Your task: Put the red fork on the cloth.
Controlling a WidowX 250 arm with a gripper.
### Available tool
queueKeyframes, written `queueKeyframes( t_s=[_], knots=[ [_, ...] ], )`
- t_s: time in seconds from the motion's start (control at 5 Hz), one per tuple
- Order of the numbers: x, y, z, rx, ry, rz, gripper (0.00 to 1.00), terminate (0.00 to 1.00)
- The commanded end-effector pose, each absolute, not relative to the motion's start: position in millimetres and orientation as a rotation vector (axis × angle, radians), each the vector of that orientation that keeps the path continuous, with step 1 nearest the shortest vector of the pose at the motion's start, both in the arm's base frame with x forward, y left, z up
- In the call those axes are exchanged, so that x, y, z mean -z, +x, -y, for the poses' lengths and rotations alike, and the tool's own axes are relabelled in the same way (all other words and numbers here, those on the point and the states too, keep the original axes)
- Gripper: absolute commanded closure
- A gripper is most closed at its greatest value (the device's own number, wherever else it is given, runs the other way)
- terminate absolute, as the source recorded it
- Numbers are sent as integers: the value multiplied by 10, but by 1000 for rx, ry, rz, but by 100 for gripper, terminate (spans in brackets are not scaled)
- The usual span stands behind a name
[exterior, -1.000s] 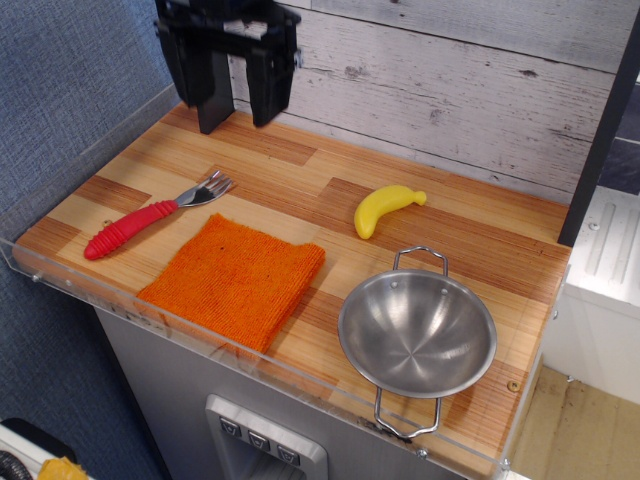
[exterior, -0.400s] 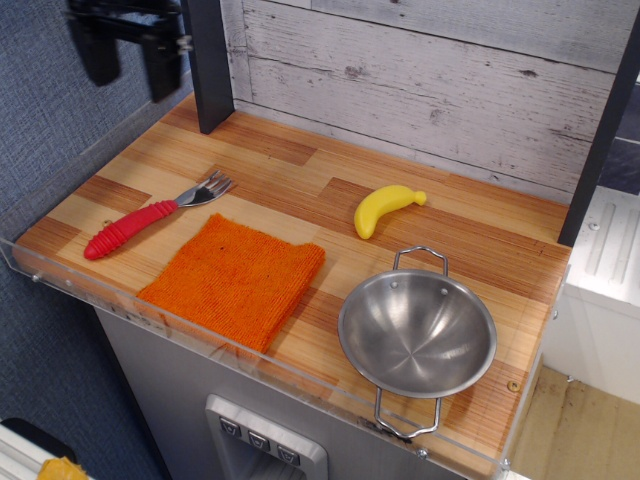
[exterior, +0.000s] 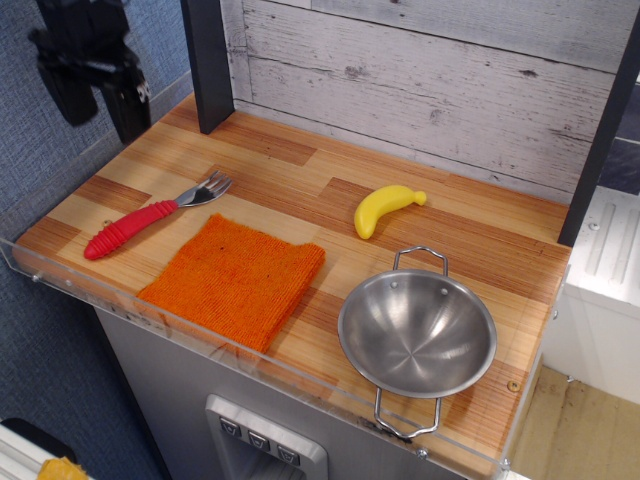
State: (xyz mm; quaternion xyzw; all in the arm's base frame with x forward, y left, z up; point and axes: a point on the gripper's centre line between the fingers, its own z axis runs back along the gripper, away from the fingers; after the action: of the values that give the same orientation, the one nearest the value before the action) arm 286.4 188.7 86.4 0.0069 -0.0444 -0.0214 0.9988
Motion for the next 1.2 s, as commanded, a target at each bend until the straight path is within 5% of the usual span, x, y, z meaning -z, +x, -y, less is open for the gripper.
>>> queueKeyframes(
  t_s=[0.0,0.4,1.0],
  knots=[
    [-813,2780,-1607,99,60,107,0,0],
    [-428,2628,-1549,119,59,15,0,0],
    [-292,2623,-1767,118,137,-40,0,0]
  ],
)
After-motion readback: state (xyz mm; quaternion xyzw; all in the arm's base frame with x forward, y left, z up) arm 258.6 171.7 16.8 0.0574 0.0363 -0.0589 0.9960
